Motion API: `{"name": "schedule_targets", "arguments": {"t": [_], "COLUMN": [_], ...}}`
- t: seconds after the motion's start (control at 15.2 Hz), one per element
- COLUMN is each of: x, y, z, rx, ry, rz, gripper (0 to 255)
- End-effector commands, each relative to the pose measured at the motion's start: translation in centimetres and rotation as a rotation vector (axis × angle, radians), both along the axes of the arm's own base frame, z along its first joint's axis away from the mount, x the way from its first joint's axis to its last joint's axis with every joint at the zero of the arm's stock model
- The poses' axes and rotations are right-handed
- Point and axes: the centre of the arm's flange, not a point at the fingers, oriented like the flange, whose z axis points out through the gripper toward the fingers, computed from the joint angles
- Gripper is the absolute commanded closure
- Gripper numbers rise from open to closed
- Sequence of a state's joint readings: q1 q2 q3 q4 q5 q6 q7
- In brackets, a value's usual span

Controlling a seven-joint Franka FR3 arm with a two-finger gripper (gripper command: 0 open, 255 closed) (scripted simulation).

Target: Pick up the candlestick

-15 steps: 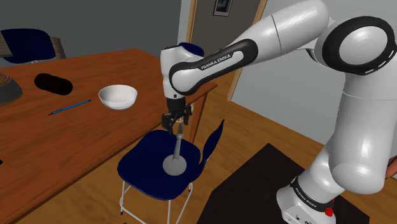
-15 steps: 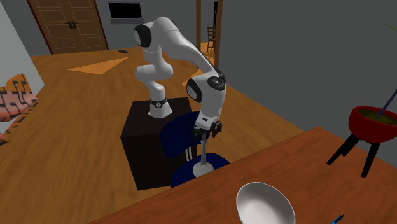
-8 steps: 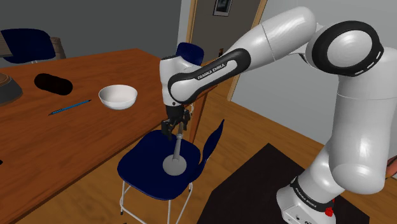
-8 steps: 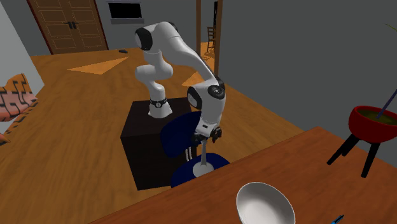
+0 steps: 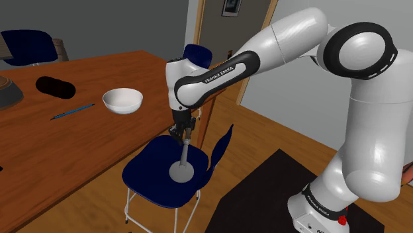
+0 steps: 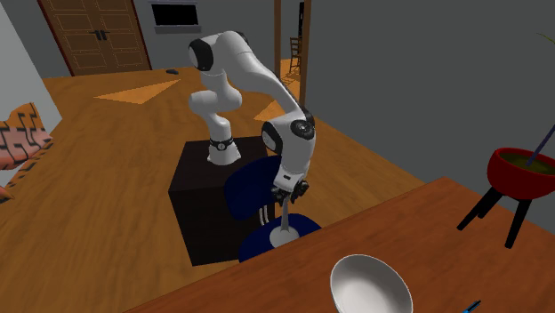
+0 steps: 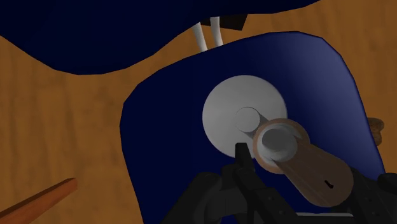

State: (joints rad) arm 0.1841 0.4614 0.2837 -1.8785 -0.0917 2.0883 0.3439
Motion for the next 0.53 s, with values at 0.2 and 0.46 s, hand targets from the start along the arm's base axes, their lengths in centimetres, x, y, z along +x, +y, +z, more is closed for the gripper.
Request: {"name": "schedule_targets", "arguments": {"t": [0.2, 0.46], "x": [-0.2, -0.2], "y": [0.0, 0.0], "z": [1.0, 3.2], "rx": [-0.001, -0.001], "ry": [0.001, 0.001], "rz": [0.000, 0.000], "gripper": [255, 255]}}
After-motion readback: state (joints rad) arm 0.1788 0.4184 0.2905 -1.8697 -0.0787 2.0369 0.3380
